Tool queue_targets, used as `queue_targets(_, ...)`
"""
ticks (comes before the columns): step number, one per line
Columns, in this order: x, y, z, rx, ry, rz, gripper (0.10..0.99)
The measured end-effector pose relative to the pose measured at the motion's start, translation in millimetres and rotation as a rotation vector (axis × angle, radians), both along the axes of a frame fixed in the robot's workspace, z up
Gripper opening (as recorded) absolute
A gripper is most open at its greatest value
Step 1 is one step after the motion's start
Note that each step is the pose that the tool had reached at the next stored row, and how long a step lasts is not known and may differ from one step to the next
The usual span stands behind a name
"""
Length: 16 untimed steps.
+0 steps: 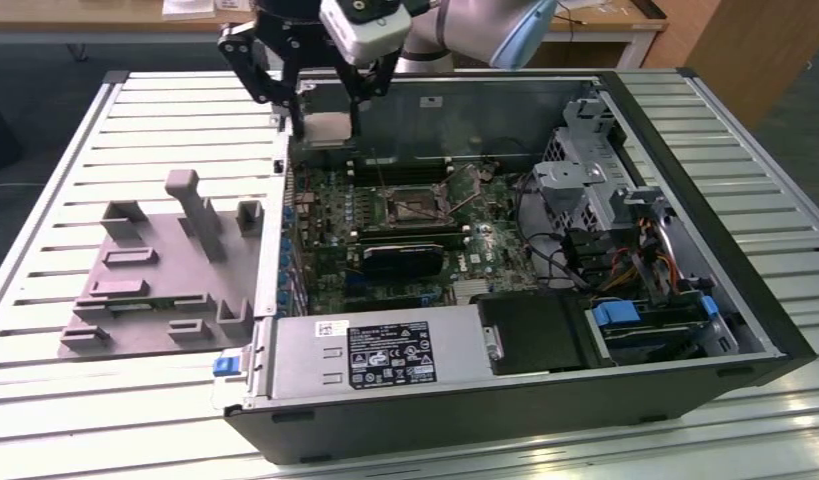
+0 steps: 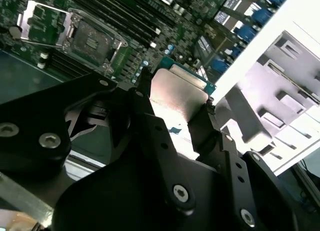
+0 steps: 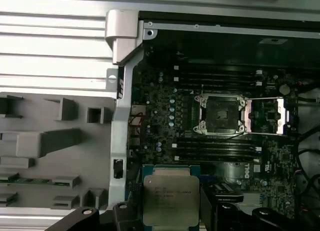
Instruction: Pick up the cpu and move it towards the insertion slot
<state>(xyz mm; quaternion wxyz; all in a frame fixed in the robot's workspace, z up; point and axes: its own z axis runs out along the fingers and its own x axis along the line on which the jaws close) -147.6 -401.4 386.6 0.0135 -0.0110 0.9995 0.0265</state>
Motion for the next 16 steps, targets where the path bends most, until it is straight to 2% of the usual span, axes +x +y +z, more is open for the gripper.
queue_targets(16, 72.0, 0.0, -0.7, 0.0, 0.0085, 0.0, 0.541)
